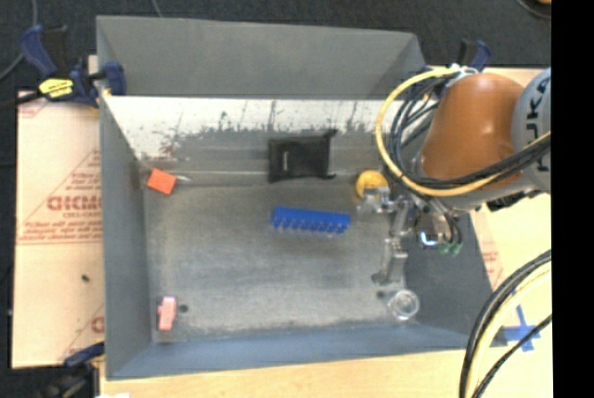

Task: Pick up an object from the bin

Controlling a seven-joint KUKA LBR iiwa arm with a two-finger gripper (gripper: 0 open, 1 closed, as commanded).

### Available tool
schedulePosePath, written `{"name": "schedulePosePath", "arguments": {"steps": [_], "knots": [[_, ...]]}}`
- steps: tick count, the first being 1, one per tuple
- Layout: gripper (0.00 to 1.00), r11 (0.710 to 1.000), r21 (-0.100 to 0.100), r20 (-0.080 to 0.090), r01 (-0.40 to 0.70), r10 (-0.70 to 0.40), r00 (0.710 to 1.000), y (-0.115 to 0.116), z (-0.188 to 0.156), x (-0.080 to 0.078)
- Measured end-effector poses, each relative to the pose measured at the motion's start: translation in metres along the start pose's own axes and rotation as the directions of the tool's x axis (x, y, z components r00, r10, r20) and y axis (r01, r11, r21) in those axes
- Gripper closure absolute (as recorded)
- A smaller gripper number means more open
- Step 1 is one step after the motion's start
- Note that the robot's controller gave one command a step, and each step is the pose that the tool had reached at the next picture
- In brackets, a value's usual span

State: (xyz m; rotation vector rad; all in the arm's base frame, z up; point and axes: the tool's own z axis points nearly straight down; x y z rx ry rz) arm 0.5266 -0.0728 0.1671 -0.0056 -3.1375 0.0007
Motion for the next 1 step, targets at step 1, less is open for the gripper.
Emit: {"name": "schedulePosePath", "arguments": {"steps": [1], "knots": [[0.0, 1.0, 0.001, 0.008, 0.004, -0.004, 1.0, 0.0003, -0.0045, -0.0015]]}}
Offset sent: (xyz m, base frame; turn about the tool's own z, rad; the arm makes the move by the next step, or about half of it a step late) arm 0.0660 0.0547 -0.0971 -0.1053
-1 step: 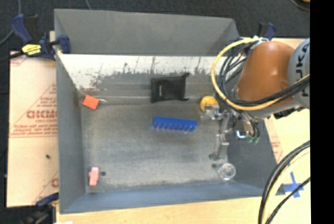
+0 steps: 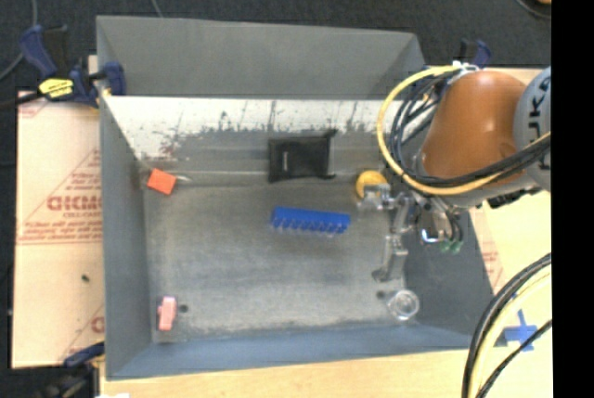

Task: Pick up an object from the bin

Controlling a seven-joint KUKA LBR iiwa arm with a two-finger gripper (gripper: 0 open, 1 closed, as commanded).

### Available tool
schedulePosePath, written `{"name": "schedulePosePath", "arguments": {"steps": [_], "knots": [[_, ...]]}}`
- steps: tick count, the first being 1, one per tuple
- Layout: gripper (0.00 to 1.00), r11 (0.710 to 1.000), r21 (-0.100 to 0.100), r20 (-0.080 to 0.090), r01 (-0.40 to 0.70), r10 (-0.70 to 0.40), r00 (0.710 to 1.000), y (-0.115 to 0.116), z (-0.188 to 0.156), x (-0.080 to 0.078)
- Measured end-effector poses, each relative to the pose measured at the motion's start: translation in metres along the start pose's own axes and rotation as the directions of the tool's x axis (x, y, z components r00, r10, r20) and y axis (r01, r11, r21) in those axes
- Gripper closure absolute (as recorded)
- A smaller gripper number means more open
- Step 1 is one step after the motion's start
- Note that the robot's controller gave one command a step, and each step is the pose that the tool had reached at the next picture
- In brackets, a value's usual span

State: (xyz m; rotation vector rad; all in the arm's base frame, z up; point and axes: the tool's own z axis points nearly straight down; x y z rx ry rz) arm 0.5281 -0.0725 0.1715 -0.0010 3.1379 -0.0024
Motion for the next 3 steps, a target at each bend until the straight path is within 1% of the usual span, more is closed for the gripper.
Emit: {"name": "schedulePosePath", "arguments": {"steps": [1, 2, 3], "knots": [[0.0, 0.995, -0.002, -0.003, 0.104, -0.104, 0.995, 0.054, 0.102, -0.065], [0.0, 0.987, 0.002, 0.005, 0.16, -0.16, 0.987, 0.032, 0.064, -0.075], [0.0, 0.987, 0.001, 0.003, 0.159, -0.159, 0.987, 0.033, 0.065, -0.074]]}}
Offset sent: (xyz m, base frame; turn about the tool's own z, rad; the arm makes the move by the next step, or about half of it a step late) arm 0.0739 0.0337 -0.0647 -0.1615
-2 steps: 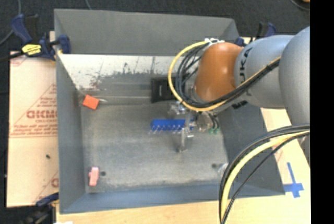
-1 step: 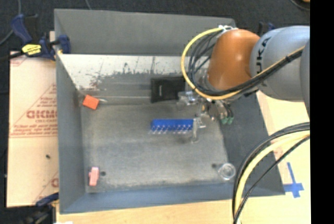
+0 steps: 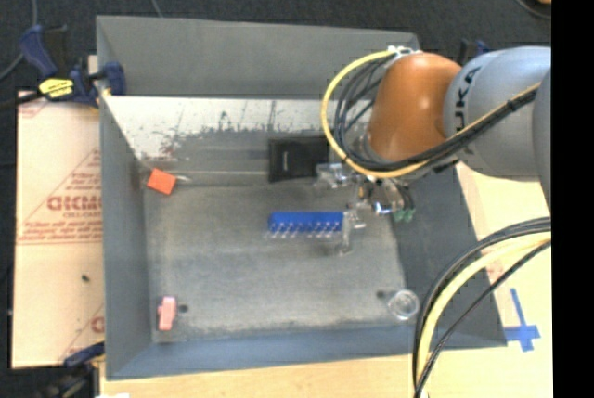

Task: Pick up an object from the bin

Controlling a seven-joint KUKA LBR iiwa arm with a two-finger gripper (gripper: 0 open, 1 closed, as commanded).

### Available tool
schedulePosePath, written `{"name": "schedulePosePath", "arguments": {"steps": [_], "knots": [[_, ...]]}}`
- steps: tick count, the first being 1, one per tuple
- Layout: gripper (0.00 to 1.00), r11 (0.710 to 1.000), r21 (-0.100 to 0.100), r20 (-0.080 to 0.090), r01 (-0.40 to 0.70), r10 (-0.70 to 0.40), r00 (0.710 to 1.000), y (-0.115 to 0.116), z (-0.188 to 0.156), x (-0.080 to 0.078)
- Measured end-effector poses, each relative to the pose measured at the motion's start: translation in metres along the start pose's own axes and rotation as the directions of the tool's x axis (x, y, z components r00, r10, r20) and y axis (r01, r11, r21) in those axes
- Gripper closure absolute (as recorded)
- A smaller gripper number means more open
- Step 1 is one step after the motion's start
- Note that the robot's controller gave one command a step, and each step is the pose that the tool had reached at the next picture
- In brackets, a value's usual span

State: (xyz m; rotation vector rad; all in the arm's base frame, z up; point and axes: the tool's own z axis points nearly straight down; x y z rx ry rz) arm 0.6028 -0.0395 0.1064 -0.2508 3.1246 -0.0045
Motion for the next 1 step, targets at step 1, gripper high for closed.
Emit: {"name": "schedulePosePath", "arguments": {"steps": [1], "knots": [[0.0, 1.0, -0.005, -0.004, -0.012, 0.012, 1.0, 0.0597, 0.0362, 0.0121]]}}
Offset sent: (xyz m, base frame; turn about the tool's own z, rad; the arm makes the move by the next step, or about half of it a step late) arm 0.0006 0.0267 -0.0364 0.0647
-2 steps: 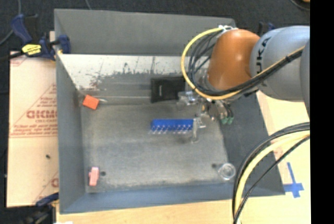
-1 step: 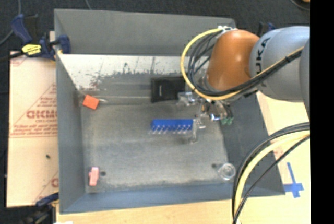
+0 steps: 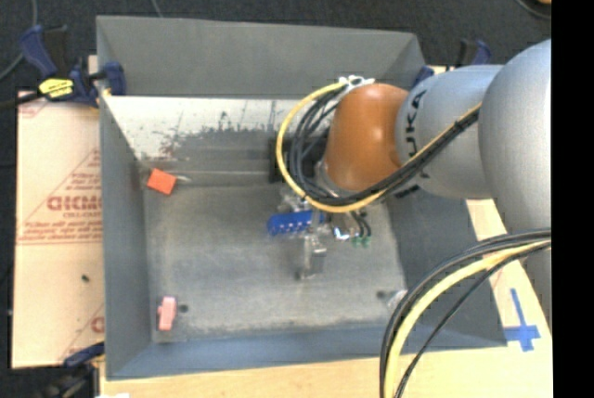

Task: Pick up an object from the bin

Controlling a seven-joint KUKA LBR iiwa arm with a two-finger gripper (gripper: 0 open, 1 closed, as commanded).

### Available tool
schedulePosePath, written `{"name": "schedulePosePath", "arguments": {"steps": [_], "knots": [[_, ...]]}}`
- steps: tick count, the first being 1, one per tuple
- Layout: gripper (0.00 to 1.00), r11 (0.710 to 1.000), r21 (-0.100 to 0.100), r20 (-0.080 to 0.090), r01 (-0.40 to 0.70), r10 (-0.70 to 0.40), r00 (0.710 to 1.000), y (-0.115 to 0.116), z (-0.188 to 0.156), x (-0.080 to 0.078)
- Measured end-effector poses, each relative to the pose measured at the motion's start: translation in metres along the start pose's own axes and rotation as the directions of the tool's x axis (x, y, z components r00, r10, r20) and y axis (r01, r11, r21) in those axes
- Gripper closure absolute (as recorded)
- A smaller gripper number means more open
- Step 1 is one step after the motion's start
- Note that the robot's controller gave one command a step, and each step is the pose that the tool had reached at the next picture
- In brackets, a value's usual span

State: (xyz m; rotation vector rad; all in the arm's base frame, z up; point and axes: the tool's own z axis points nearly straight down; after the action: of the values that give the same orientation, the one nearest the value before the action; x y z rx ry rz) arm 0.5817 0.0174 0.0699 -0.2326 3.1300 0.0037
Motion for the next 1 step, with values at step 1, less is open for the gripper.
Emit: {"name": "schedulePosePath", "arguments": {"steps": [1], "knots": [[1.0, 0.999, 0.006, 0.01, -0.053, 0.053, 0.999, -0.0346, -0.0014, -0.0185]]}}
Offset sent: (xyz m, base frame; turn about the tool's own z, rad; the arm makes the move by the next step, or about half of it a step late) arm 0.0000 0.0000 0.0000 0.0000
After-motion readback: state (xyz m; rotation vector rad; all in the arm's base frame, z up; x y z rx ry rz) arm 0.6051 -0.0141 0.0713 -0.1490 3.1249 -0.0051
